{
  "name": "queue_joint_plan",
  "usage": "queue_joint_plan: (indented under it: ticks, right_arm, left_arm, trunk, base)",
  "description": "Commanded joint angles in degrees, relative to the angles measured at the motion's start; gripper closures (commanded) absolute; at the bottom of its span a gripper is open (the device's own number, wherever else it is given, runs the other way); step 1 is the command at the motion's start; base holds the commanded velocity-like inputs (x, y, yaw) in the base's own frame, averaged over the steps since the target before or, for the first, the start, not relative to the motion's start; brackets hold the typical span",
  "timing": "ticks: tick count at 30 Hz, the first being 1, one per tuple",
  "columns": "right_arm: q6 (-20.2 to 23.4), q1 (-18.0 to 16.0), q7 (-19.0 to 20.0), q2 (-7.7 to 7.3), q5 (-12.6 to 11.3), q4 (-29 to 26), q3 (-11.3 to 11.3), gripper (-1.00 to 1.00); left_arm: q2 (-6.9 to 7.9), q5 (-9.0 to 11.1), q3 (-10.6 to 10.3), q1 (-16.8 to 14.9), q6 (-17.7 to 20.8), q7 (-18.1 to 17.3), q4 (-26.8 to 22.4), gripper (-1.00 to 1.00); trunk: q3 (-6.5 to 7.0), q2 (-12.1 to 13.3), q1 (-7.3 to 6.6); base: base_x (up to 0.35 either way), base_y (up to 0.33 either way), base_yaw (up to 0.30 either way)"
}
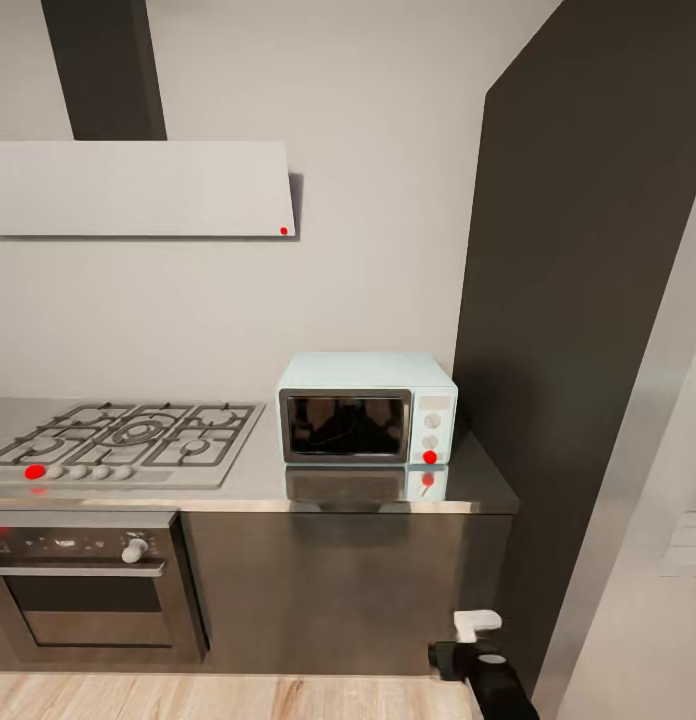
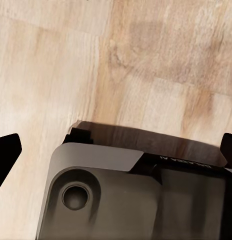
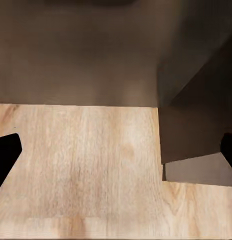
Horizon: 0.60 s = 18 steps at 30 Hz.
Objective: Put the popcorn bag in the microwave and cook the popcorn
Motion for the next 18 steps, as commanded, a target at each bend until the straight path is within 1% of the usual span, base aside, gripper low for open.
queue_joint_plan:
  ticks: [1, 3, 5, 6, 7, 8, 9, 10, 13, 14, 18]
  right_arm:
    - [0.8, -1.1, 0.2, 0.14, 0.4, -0.4, -0.2, -1.0]
    - [4.1, -7.8, 0.0, 0.27, 0.2, -2.4, -0.2, -1.0]
    - [6.5, -11.2, 0.0, 0.27, 0.1, -6.1, -0.2, -1.0]
    - [7.7, -11.9, 0.0, 0.27, 0.1, -8.0, -0.2, -1.0]
    - [10.0, -13.2, -0.1, 0.27, 0.1, -11.6, -0.2, -1.0]
    - [11.2, -13.9, -0.1, 0.27, 0.1, -13.3, -0.2, -1.0]
    - [16.2, -18.1, -0.2, 0.27, 0.1, -18.3, -0.1, -1.0]
    - [16.4, -18.5, -0.2, 0.27, 0.1, -18.5, -0.1, -1.0]
    - [17.1, -22.7, -0.4, 0.27, 0.1, -19.0, -0.2, -1.0]
    - [16.9, -24.6, -0.6, 0.27, 0.1, -19.1, -0.2, -1.0]
    - [15.9, -25.8, -0.8, 0.27, 0.0, -19.4, -0.2, -1.0]
  left_arm:
    - [0.01, 0.6, -0.5, 0.0, -0.2, -0.2, 0.1, -1.0]
    - [0.02, 0.5, -0.5, 0.0, -0.2, -0.2, 0.1, -1.0]
    - [0.07, 0.5, -0.5, 0.0, -0.2, -0.2, 0.1, -1.0]
    - [0.08, 0.5, -0.4, 0.0, -0.2, -0.2, 0.1, -1.0]
    - [0.08, 0.5, -0.5, 0.0, -0.2, -0.2, 0.1, -1.0]
    - [0.05, 0.5, -0.5, 0.0, -0.2, -0.2, 0.1, -1.0]
    - [0.08, 0.5, -0.5, 0.0, -0.2, -0.2, 0.1, -1.0]
    - [0.09, 0.5, -0.5, 0.0, -0.2, -0.2, 0.1, -1.0]
    - [0.1, 0.5, -0.4, 0.0, -0.2, -0.2, 0.1, -1.0]
    - [0.1, 0.5, -0.4, 0.0, -0.2, -0.2, 0.1, -1.0]
    - [0.12, 0.5, -0.4, 0.0, -0.2, -0.2, 0.1, -1.0]
  trunk:
    - [-0.09, -0.1, 0.0]
    - [-0.09, -0.1, 0.0]
    - [-0.09, -0.1, 0.0]
    - [-0.09, -0.1, 0.0]
    - [-0.09, -0.1, 0.0]
    - [-0.09, -0.1, 0.0]
    - [-0.09, -0.1, 0.0]
    - [-0.09, -0.1, 0.0]
    - [-0.09, -0.1, 0.0]
    - [-0.09, -0.1, 0.0]
    - [-0.09, -0.1, 0.0]
  base:
    - [0.0, 0.0, 0.0]
    - [0.0, 0.0, 0.0]
    - [0.0, 0.0, 0.0]
    - [0.0, 0.0, 0.0]
    - [0.0, 0.0, 0.0]
    - [0.0, 0.0, 0.0]
    - [0.0, 0.0, 0.0]
    - [0.0, 0.0, 0.0]
    - [0.0, 0.0, 0.0]
    - [0.0, 0.0, 0.0]
    - [0.0, 0.0, 0.0]
